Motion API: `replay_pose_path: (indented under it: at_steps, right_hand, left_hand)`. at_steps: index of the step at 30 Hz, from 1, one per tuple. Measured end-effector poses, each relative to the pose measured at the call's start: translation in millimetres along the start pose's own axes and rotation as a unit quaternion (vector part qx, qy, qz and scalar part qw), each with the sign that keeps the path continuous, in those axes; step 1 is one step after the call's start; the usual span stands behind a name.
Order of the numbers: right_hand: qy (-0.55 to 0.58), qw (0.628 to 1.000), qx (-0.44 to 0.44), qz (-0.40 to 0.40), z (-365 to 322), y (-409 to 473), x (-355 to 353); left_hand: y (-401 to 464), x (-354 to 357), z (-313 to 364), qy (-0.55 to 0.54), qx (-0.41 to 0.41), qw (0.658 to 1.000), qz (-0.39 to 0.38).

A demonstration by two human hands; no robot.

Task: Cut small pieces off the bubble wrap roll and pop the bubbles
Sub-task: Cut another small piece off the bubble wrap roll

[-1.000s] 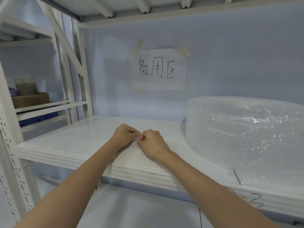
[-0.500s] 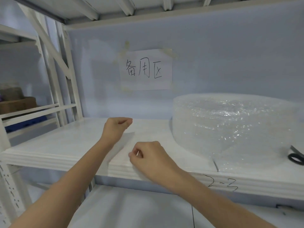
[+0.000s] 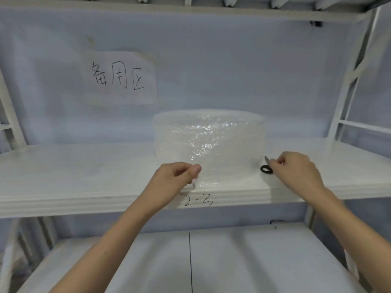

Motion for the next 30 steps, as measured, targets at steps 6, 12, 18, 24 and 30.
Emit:
replay_pose_path:
  at_steps: [6, 12, 18, 24, 30]
  right_hand:
    - [-0.03, 0.996, 0.012, -0.08, 5, 20, 34]
    - [-0.07, 0.982, 0.047, -0.171, 0, 37, 27]
    - [-0.13, 0.961, 0.043, -0.24, 10, 39, 14]
    - [-0.136, 0.964, 0.036, -0.226, 20, 38, -4]
    - [0.065, 0.97, 0.13, -0.197, 66, 8, -46]
  left_hand:
    - [1, 16, -7, 0.075, 0.021, 0.994, 0.072]
    - [7, 15, -11, 0.09, 0.017, 0.994, 0.057]
    - [8, 21, -5, 0.072, 0.014, 0.997, 0.032]
    - [-7, 28, 3, -0.027, -0.032, 0.999, 0.021]
    - [-17, 26, 2, -0.06, -0.048, 0.997, 0.008]
Point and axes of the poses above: each hand's wrist, its own y-axis towards the middle knuckle, its own x-axis out of the palm, z = x × y, the point moved 4 cm from there along y, towards the middle knuckle, and after that the axes turned 11 degrees about z, right-handed, at the moved point
